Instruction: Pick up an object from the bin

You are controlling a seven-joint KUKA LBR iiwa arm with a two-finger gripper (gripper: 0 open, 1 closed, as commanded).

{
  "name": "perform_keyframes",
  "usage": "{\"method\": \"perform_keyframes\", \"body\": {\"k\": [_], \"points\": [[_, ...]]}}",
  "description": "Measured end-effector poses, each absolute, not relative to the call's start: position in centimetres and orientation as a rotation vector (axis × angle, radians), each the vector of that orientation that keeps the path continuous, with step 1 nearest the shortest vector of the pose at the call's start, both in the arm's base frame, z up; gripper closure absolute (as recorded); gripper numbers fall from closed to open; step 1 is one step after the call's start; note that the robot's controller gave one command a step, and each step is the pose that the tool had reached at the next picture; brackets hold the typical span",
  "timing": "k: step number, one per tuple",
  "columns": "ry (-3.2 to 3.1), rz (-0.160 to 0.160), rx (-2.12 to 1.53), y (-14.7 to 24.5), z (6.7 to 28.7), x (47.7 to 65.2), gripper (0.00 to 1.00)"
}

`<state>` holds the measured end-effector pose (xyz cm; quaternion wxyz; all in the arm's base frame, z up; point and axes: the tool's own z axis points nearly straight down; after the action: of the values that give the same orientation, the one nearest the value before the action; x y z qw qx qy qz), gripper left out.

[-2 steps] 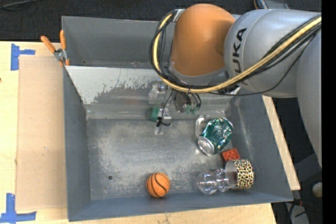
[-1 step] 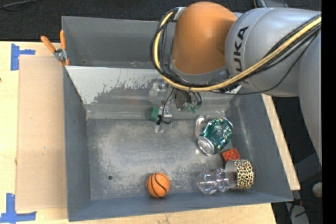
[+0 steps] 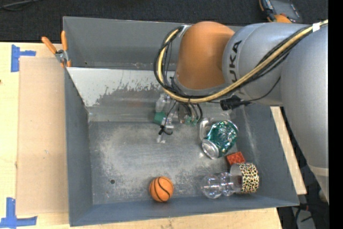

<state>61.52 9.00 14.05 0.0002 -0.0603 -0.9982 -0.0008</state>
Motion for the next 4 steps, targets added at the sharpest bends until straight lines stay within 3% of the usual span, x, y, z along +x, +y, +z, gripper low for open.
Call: {"method": "perform_keyframes", "body": {"k": [1, 2, 3, 4], "points": [[-3.16, -0.011, -0.001, 5.7, 7.4, 62.2, 0.0], [-3.14, -0.013, -0.275, 4.7, 7.4, 62.4, 0.0], [-3.162, -0.016, -0.115, 4.5, 7.4, 62.4, 0.0], [-3.162, -0.016, -0.211, 4.7, 7.7, 62.8, 1.0]]}}
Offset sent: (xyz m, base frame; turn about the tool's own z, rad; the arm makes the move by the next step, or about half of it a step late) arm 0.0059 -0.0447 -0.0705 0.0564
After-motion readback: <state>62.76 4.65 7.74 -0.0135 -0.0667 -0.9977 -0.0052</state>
